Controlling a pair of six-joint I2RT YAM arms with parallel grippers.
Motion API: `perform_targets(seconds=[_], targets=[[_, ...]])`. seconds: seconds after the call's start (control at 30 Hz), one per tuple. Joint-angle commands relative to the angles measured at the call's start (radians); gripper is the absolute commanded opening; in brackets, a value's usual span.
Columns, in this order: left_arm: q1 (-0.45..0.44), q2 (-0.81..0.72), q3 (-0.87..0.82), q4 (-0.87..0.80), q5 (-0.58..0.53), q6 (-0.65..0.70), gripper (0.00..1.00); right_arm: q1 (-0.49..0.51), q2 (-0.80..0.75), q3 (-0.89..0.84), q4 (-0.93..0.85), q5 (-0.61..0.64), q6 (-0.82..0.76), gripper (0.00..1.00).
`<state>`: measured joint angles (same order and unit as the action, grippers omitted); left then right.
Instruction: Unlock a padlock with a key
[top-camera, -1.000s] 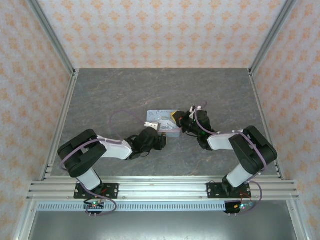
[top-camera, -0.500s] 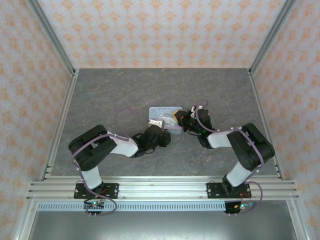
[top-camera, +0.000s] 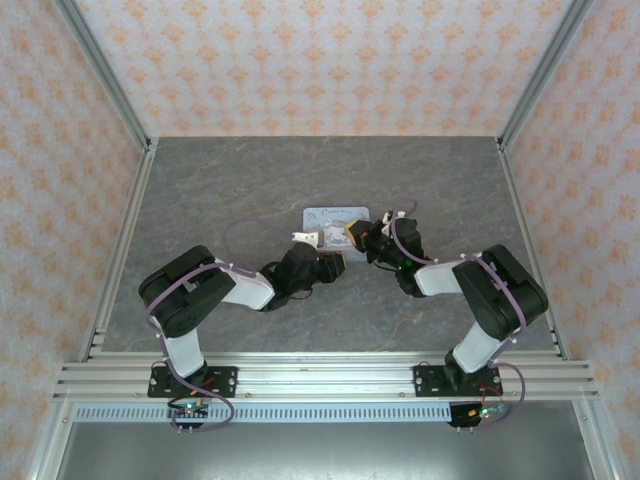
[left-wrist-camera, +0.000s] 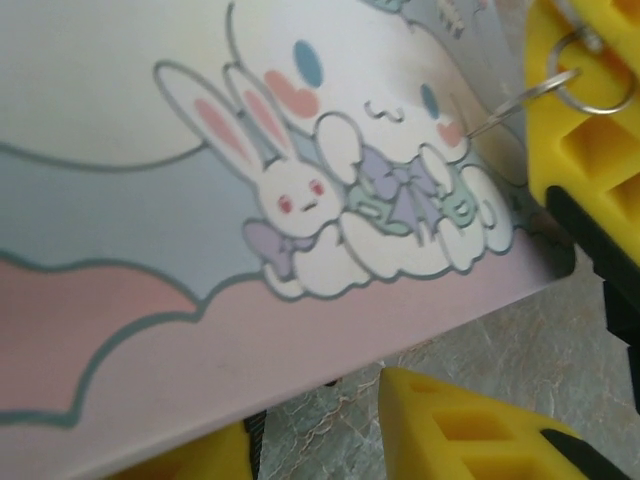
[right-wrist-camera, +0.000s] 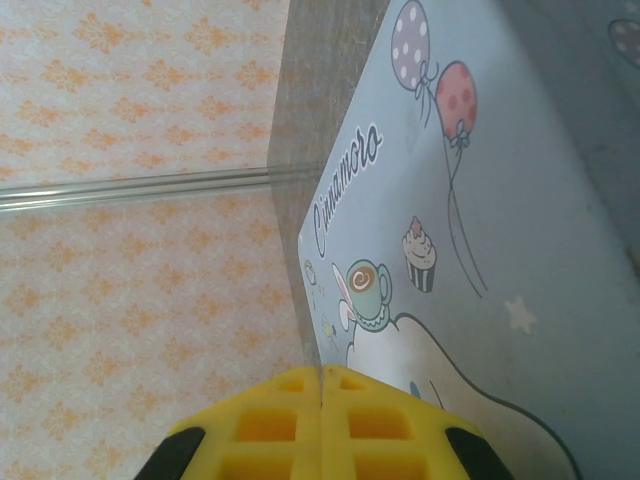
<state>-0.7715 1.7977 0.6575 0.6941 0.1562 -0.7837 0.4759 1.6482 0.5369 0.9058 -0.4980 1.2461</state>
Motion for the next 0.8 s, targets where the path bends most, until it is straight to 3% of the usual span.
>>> perform_targets(seconds=[0.0, 0.3, 0.77], targets=[[-0.001, 0.019, 0.005, -0.020, -0.033, -0.003, 0.36, -0.004, 0.008, 0.003, 0.060, -0.010, 0.012, 0.00], [0.001, -0.008, 0.024, -0.165, -0.134, 0.086, 0.44, -0.005, 0.005, -0.005, 0.055, -0.005, 0.007, 0.00], [-0.008, 0.096, 0.133, -0.182, -0.086, 0.182, 0.45, -0.005, 0.044, 0.005, 0.062, -0.016, 0.012, 0.00]])
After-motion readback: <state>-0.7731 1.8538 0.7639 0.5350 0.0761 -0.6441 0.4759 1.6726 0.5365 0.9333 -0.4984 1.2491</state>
